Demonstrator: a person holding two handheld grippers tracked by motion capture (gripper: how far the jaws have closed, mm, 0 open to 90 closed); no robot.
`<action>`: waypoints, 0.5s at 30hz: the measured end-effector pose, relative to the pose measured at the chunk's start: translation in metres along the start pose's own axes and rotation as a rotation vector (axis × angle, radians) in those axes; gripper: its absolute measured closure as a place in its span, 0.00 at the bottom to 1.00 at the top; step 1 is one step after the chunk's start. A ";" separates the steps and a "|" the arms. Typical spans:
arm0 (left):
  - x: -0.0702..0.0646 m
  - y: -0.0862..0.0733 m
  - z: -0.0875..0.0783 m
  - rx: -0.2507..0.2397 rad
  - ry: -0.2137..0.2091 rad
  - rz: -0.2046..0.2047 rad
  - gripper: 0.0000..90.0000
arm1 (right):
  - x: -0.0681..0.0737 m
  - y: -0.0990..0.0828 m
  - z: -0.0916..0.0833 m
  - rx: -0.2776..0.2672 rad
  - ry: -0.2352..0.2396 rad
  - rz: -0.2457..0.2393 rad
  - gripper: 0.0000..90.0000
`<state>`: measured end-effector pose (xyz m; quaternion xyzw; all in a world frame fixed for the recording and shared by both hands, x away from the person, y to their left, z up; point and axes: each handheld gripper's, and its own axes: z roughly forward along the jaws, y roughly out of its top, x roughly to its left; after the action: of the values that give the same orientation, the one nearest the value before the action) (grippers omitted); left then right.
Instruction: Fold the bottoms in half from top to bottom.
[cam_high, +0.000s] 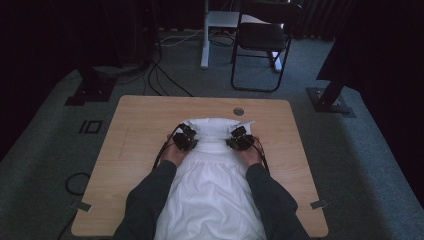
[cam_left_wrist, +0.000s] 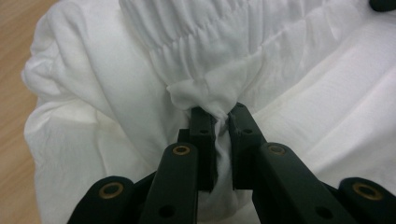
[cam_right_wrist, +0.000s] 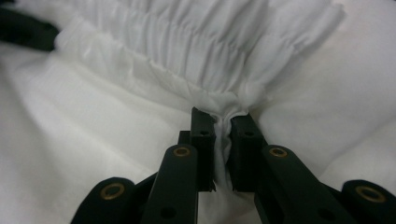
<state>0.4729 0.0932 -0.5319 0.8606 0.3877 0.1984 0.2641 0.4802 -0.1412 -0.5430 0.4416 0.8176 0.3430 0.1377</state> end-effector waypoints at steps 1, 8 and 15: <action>0.000 0.002 0.002 -0.003 0.006 -0.012 0.92 | -0.002 0.002 0.002 -0.004 -0.018 0.013 0.91; 0.009 -0.001 -0.003 -0.059 -0.056 -0.093 0.95 | -0.003 0.009 -0.001 -0.003 -0.032 0.021 0.93; 0.011 0.008 -0.058 -0.250 -0.103 -0.126 0.95 | 0.002 0.018 -0.050 -0.160 0.005 -0.013 0.94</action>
<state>0.4521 0.1149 -0.4802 0.8041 0.3989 0.1837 0.4008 0.4637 -0.1555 -0.4942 0.4229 0.7908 0.4075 0.1726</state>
